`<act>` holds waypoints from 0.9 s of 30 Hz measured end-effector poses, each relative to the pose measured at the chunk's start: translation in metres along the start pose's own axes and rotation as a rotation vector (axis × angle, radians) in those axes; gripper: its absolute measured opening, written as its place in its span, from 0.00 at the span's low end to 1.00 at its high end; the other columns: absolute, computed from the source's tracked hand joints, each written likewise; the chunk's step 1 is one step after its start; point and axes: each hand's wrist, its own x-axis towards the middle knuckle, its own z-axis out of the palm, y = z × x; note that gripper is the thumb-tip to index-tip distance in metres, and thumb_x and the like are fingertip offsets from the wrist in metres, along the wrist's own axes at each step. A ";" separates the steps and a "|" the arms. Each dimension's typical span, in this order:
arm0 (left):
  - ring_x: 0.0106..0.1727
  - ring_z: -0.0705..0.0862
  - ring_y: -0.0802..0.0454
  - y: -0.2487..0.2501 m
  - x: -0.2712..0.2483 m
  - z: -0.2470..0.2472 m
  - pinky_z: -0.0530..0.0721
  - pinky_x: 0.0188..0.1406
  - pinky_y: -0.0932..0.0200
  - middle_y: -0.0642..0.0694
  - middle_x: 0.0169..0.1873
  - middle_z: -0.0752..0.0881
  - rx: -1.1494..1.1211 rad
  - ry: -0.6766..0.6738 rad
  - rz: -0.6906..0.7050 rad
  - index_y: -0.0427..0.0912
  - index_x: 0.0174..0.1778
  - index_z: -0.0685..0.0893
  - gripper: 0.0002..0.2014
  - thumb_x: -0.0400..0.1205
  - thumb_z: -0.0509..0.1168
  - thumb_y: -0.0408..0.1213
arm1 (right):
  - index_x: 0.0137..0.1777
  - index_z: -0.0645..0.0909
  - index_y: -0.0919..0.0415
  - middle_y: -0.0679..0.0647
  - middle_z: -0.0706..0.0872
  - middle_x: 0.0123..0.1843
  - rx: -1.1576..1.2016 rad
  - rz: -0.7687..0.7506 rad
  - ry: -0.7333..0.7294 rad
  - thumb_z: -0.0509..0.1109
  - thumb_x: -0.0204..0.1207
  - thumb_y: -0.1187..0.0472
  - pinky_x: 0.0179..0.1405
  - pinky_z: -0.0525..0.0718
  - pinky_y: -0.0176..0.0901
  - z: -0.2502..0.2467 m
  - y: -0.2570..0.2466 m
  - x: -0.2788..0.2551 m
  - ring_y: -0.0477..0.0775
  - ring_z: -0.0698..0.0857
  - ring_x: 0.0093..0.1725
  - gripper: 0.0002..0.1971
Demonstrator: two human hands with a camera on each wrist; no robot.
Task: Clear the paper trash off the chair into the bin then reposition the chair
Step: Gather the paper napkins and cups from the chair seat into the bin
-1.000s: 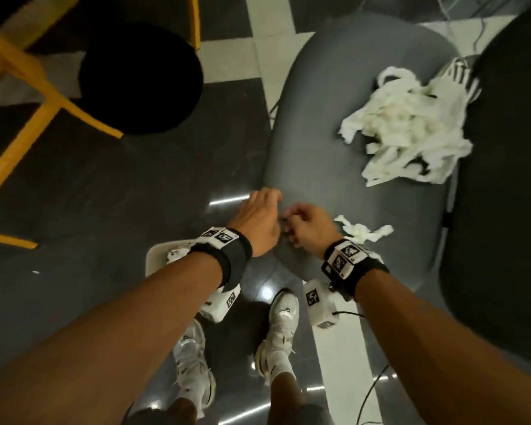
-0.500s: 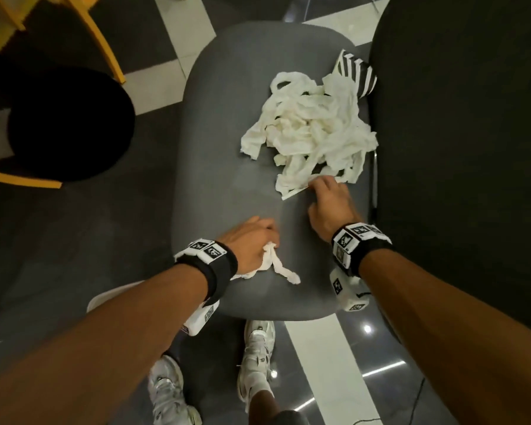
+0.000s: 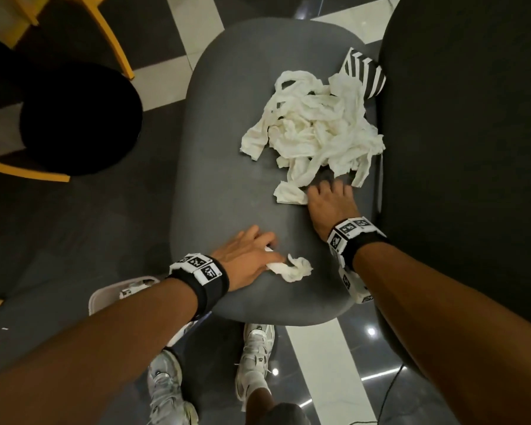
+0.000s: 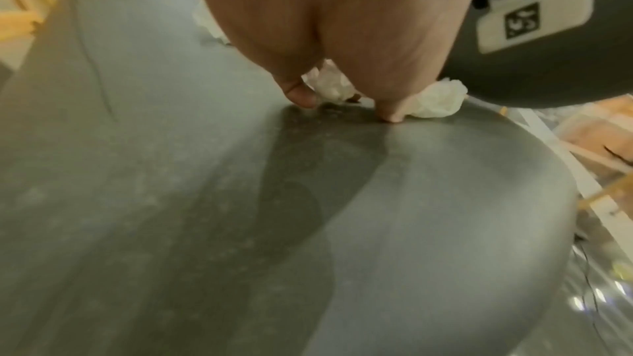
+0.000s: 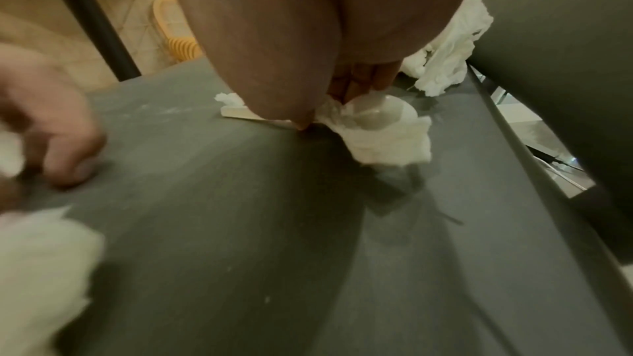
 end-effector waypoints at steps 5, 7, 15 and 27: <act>0.55 0.77 0.42 0.000 0.000 -0.008 0.76 0.57 0.48 0.42 0.53 0.80 -0.308 0.114 -0.235 0.41 0.55 0.79 0.09 0.85 0.55 0.31 | 0.59 0.70 0.60 0.65 0.81 0.60 0.248 -0.070 -0.186 0.58 0.82 0.64 0.50 0.76 0.55 -0.001 -0.011 -0.012 0.68 0.82 0.54 0.07; 0.50 0.80 0.39 -0.002 -0.007 -0.016 0.76 0.49 0.49 0.40 0.47 0.82 -0.442 0.165 -0.371 0.37 0.49 0.78 0.08 0.85 0.55 0.34 | 0.55 0.66 0.58 0.66 0.84 0.55 0.357 -0.090 -0.263 0.57 0.85 0.59 0.47 0.77 0.52 -0.003 -0.023 -0.022 0.68 0.83 0.51 0.04; 0.54 0.85 0.49 -0.036 -0.074 -0.002 0.79 0.54 0.55 0.46 0.51 0.87 -0.945 0.497 -0.631 0.46 0.54 0.82 0.15 0.86 0.59 0.53 | 0.68 0.71 0.62 0.66 0.89 0.48 0.672 -0.271 -0.230 0.56 0.87 0.57 0.45 0.86 0.57 -0.017 -0.153 -0.067 0.68 0.88 0.43 0.14; 0.57 0.84 0.45 -0.161 -0.250 0.141 0.80 0.57 0.52 0.41 0.59 0.86 -1.270 0.449 -0.963 0.44 0.66 0.81 0.16 0.89 0.53 0.45 | 0.65 0.80 0.52 0.56 0.90 0.58 0.652 -0.202 -0.491 0.57 0.87 0.52 0.56 0.84 0.49 0.078 -0.405 -0.056 0.60 0.88 0.57 0.14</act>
